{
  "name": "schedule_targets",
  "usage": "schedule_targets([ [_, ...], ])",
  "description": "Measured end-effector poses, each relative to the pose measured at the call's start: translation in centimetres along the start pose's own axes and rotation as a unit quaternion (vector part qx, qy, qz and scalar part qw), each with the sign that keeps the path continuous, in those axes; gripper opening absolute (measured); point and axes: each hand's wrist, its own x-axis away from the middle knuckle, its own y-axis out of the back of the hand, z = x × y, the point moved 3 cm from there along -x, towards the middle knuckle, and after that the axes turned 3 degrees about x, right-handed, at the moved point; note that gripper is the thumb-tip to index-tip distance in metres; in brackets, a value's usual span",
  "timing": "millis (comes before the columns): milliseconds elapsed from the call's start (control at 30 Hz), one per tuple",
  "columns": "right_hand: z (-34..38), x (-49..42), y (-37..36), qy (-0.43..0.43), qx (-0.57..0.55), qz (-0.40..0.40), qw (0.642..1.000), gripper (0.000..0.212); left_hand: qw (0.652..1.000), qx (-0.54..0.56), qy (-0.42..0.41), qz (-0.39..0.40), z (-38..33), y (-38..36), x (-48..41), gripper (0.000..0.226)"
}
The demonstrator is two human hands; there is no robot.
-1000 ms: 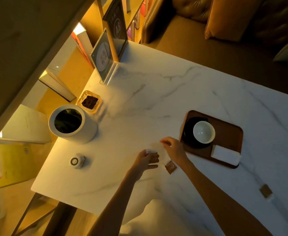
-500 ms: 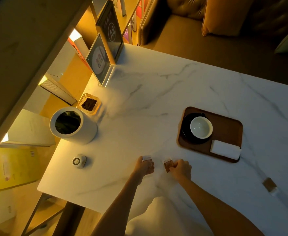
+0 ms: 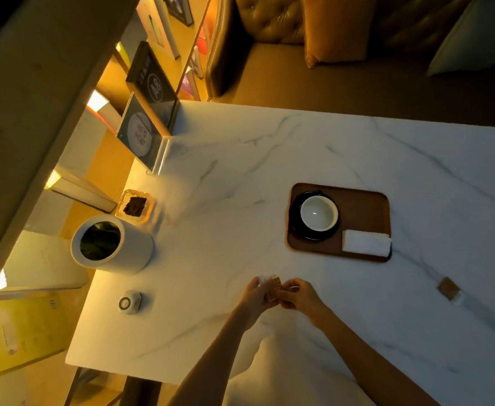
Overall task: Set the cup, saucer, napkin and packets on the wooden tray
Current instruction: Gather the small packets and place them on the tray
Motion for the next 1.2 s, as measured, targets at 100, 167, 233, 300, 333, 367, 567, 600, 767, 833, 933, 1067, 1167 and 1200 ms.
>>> schedule_targets([
  [100,-0.6,1.3,0.9,0.001,-0.029,-0.009,1.0,0.023,0.998,-0.054,-0.019,0.009,0.3,-2.1,0.4,0.025],
  [167,-1.0,2.2,2.1,0.003,-0.031,-0.011,0.999,0.022,0.996,-0.088,-0.025,0.0,0.6,-3.6,0.6,0.025],
  [233,-1.6,3.3,3.7,0.009,-0.014,-0.012,1.0,0.021,0.993,-0.111,-0.028,-0.011,1.0,-5.3,0.6,0.025],
  [300,-2.6,4.5,6.0,0.011,0.003,-0.024,1.0,0.016,0.992,-0.119,-0.027,-0.009,1.6,-7.2,0.9,0.025],
  [333,-3.3,5.1,7.4,0.009,0.01,-0.035,0.999,0.013,0.992,-0.122,-0.025,-0.004,2.0,-8.3,1.0,0.025],
  [367,-4.0,5.7,8.9,0.007,0.015,-0.051,0.999,0.012,0.992,-0.125,-0.021,0.001,2.5,-9.5,1.1,0.025],
  [567,-7.7,8.8,22.3,-0.024,0.044,-0.264,0.963,0.011,0.99,-0.135,0.012,0.033,4.9,-18.2,1.1,0.034],
  [600,-8.0,9.0,24.6,-0.029,0.043,-0.286,0.957,0.013,0.99,-0.136,0.015,0.033,5.2,-19.6,0.9,0.034],
  [767,-8.8,8.7,34.5,-0.028,0.096,-0.348,0.932,0.019,0.988,-0.147,0.023,0.032,6.6,-26.6,-0.3,0.037],
  [833,-8.9,8.0,37.2,-0.019,0.129,-0.345,0.929,0.019,0.987,-0.157,0.023,0.027,7.2,-28.9,-0.9,0.034],
  [933,-9.1,6.4,40.1,-0.023,0.168,-0.337,0.926,0.02,0.988,-0.154,0.026,0.02,7.6,-31.6,-1.2,0.014],
  [1067,-9.8,4.6,41.7,-0.043,0.244,-0.303,0.92,0.029,0.992,-0.117,0.045,-0.008,8.0,-33.2,-1.9,0.01],
  [1167,-10.5,4.1,41.9,-0.051,0.249,-0.306,0.918,0.027,0.993,-0.1,0.055,-0.023,8.4,-33.5,-2.5,0.016],
  [1200,-10.7,4.0,41.9,-0.05,0.248,-0.307,0.918,0.025,0.993,-0.1,0.057,-0.027,8.5,-33.5,-2.7,0.016],
])
